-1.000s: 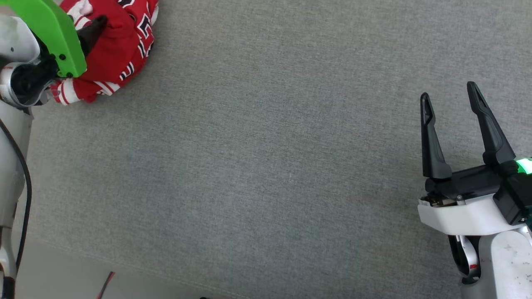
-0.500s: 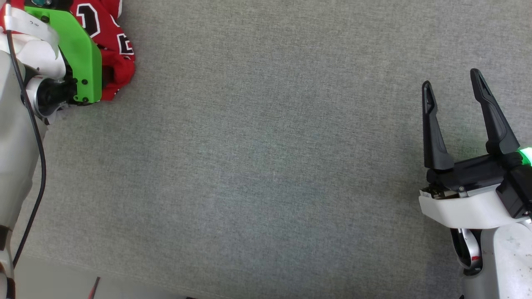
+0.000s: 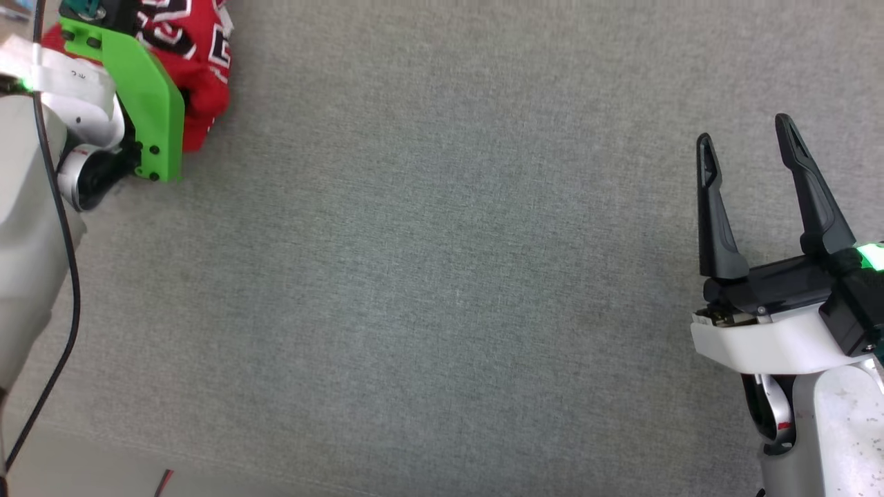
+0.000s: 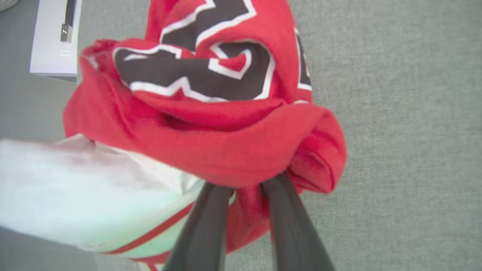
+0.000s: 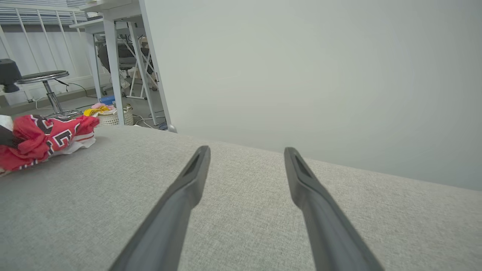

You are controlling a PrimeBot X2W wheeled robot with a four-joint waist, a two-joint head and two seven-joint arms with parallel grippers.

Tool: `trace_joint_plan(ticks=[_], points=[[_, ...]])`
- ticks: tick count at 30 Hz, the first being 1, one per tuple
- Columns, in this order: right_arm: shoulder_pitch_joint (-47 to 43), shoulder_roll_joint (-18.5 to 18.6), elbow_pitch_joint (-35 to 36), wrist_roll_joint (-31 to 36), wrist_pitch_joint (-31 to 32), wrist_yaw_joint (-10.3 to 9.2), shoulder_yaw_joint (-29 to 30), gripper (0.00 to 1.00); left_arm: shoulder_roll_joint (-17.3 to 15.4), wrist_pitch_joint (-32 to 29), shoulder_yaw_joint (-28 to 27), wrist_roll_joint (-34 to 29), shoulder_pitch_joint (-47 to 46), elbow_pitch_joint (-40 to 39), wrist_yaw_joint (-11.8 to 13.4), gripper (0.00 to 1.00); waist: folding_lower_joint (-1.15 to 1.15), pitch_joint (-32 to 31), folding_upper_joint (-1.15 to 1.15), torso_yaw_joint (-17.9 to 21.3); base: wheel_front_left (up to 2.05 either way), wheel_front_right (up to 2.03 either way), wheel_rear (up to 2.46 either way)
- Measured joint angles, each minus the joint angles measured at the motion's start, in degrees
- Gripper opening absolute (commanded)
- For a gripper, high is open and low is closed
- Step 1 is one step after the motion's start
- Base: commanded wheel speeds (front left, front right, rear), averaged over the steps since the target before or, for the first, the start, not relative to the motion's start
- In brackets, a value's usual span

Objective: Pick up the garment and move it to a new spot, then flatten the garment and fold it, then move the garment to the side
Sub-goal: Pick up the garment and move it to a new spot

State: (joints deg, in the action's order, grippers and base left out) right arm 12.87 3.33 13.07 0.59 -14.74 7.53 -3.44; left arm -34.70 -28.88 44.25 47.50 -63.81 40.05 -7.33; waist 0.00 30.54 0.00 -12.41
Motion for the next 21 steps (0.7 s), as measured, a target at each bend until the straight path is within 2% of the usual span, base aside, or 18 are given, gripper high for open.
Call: trace_joint_plan(ticks=[5, 12, 16, 21], points=[[-1.4, -0.4, -0.5, -0.8, 0.0, 0.0, -0.1, 1.0, -2.2, 5.4, 3.3, -1.7, -3.3, -4.7, 0.0, 0.0, 0.0, -3.7, 0.0, -0.3, 0.0, 0.0, 0.0], [-2.6, -0.5, -0.8, -4.6, 0.0, 0.0, 0.7, 1.0, -3.0, 8.3, 8.5, -3.5, -8.2, -12.0, 0.0, 0.0, 0.0, -8.3, 0.0, 0.2, 0.0, 0.0, 0.0], [-2.8, -0.5, -1.0, -6.6, 0.0, 0.0, 0.9, 1.0, -2.5, 8.8, 11.4, -5.2, -10.8, -15.7, 0.0, 0.0, 0.0, -9.8, 0.0, 2.0, 0.0, 0.0, 0.0], [-3.1, -0.5, -1.0, -8.6, -0.1, 0.0, 1.0, 1.0, 0.3, 9.5, 14.7, -6.2, -13.4, -19.0, 0.0, 0.0, 0.0, -10.7, 0.0, 5.6, 0.0, 0.0, 0.0]])
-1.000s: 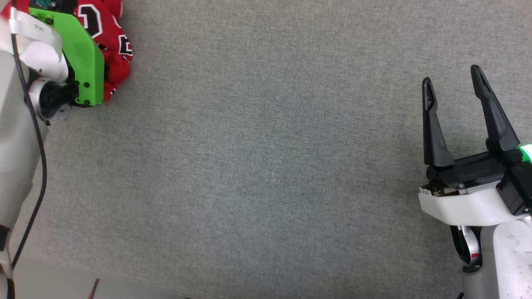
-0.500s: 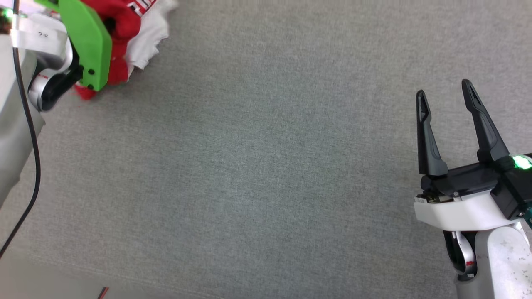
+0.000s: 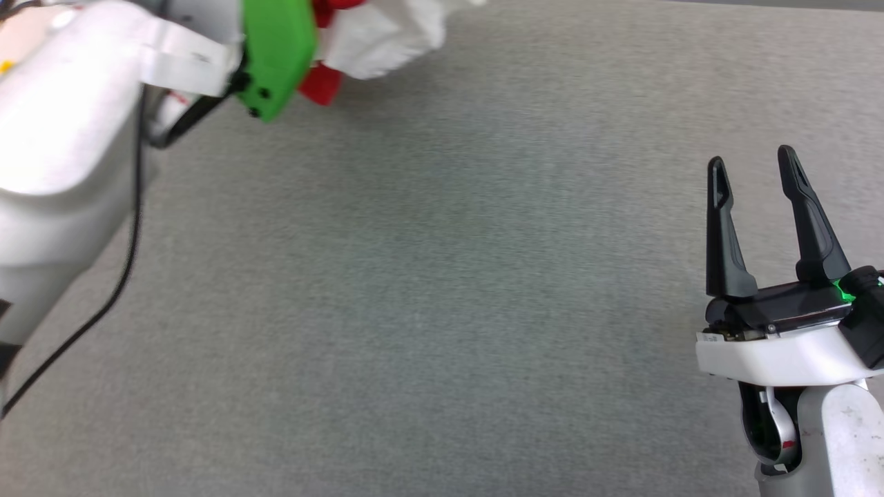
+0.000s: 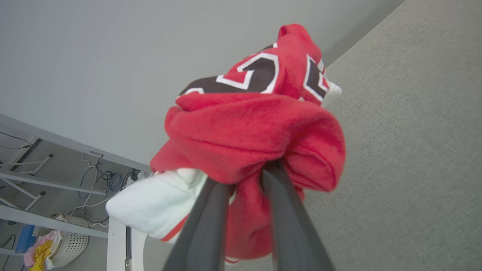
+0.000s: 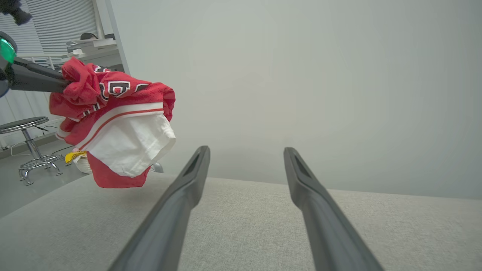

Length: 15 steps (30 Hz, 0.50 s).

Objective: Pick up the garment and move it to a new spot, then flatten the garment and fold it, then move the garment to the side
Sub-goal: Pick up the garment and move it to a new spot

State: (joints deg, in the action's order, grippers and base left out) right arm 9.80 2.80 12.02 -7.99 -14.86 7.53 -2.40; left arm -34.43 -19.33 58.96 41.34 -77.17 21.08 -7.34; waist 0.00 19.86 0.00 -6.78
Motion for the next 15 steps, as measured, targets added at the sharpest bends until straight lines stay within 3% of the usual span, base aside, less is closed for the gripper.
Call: trace_joint_plan(ticks=[15], points=[[-0.2, 0.0, 0.0, -3.3, 0.0, 0.0, 1.3, 1.0, 12.3, 3.2, 13.6, 0.4, -1.5, -1.9, 0.0, 0.0, 0.0, 1.0, 0.0, 11.9, 0.0, 0.0, 0.0]])
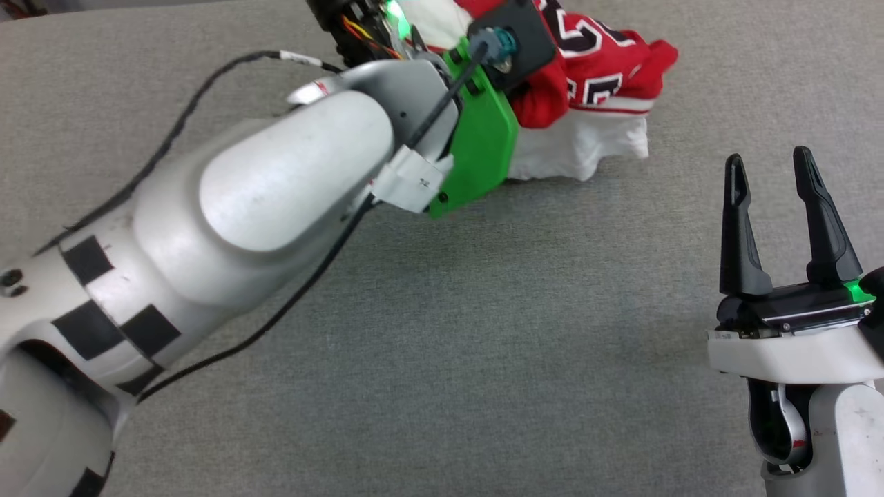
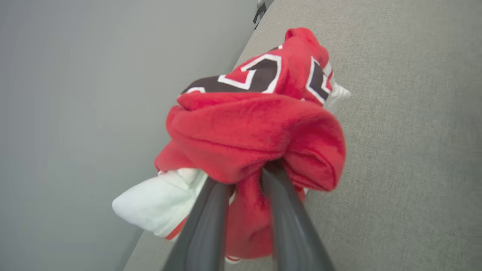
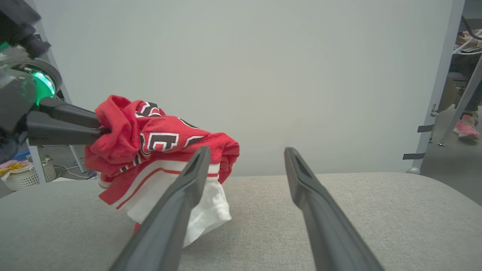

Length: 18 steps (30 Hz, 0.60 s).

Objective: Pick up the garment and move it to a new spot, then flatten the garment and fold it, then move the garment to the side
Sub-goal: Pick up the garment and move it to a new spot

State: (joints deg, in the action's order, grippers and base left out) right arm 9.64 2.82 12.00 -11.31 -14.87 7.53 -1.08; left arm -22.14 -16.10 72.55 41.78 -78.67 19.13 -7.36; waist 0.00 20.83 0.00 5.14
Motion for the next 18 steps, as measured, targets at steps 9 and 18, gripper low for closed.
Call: trace_joint_plan(ticks=[9, 18], points=[[0.0, 0.0, -0.1, -0.1, 0.0, 0.0, 0.2, 1.0, 2.7, -7.8, 0.9, -5.6, 16.6, -3.0, 0.0, 0.0, 0.0, 1.8, 0.0, 1.2, 0.0, 0.0, 0.0], [0.0, 0.0, -0.9, -0.1, 0.0, 0.0, 0.4, 1.0, 1.9, -9.0, 0.2, -7.4, 24.7, -5.0, 0.0, 0.68, 0.0, 1.3, 0.0, 0.1, 0.0, 0.0, 0.0]])
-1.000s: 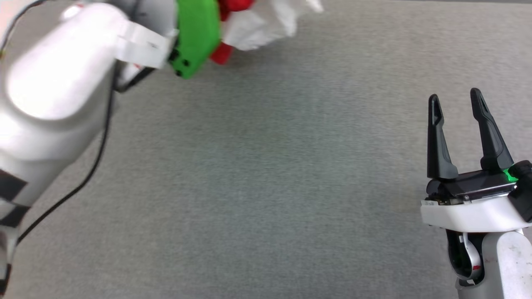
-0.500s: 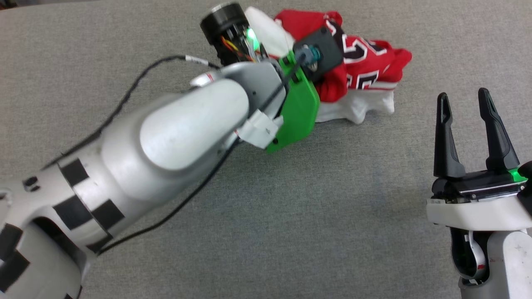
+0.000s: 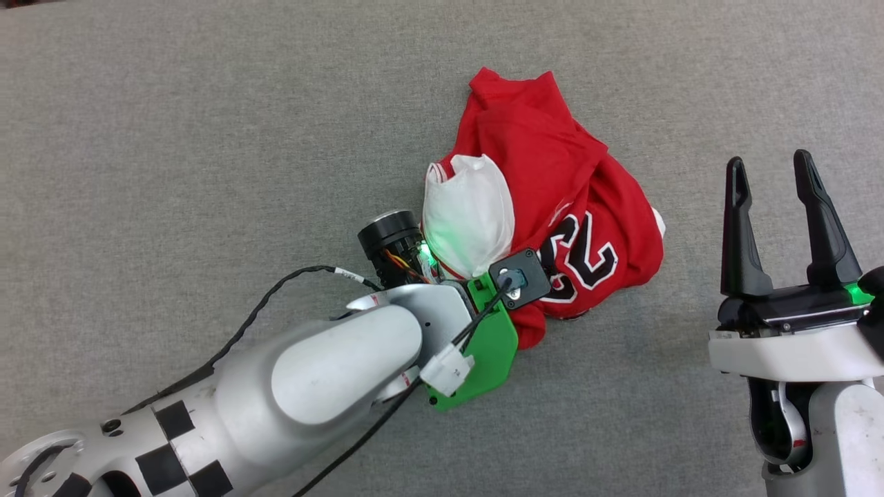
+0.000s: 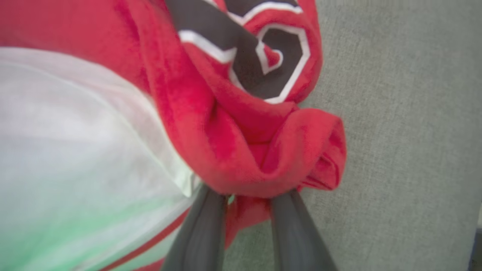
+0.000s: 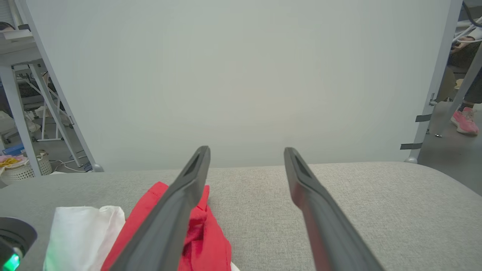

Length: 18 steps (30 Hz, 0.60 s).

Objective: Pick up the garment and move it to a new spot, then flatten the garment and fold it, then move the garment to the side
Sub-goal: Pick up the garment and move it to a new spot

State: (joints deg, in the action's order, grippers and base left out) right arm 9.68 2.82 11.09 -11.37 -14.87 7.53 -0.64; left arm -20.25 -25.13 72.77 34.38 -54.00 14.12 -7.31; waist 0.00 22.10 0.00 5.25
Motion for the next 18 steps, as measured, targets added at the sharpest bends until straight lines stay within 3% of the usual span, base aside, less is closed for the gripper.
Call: trace_joint_plan(ticks=[1, 5, 9, 13, 18], points=[[-0.1, 0.0, -0.2, 0.0, 0.0, 0.0, 0.0, 1.0, 0.0, 2.5, 0.2, -0.1, -0.1, 0.8, 0.0, 1.0, 0.0, -0.3, 0.0, -0.2, 0.0, 0.0, 0.0], [-0.8, 0.0, -0.9, 0.0, 0.0, 0.0, 0.1, 1.0, 0.5, 13.6, -1.2, -0.1, -0.2, 5.5, 0.1, 1.0, 0.0, -2.1, 0.0, -0.9, 0.0, 0.0, 0.0], [-3.0, 0.0, -1.6, 0.2, 0.0, 0.0, 0.9, 1.0, 1.0, 23.7, -4.1, -1.7, 0.0, 7.7, 4.0, 1.0, 0.0, -4.7, 0.0, -1.6, 0.0, 0.0, 0.0], [-5.1, 0.0, -2.1, 0.7, 0.0, 0.0, 1.4, 1.0, 0.9, 29.8, -6.6, -1.7, 2.0, 8.1, 7.9, 1.0, 0.0, -7.3, 0.0, -2.6, 0.0, 0.0, 0.0], [-7.2, 0.0, -2.4, 1.3, 0.0, 0.0, 1.9, 1.0, -1.1, 36.9, -10.8, -0.9, 7.8, 7.1, 14.8, 1.0, 0.0, -10.5, 0.0, -4.3, 0.0, 0.0, 0.0]])
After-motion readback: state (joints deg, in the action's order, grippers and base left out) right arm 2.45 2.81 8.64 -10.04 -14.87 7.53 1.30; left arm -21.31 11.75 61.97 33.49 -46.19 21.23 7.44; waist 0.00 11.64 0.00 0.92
